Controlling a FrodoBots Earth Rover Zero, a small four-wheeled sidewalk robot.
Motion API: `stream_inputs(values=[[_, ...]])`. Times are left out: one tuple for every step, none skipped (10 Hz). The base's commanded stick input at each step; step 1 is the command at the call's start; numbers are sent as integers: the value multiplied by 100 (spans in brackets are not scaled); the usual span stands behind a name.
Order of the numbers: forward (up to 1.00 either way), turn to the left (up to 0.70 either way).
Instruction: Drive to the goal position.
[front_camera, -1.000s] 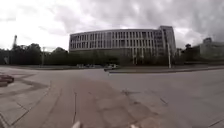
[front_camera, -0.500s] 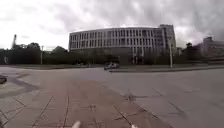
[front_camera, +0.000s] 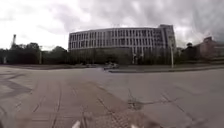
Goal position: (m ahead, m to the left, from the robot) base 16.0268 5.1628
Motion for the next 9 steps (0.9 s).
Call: stream_inputs(values=[[70, 0], [70, 0], [70, 0], [70, 0], [70, 23], [70, 33], [70, 33], [70, 33], [70, 18]])
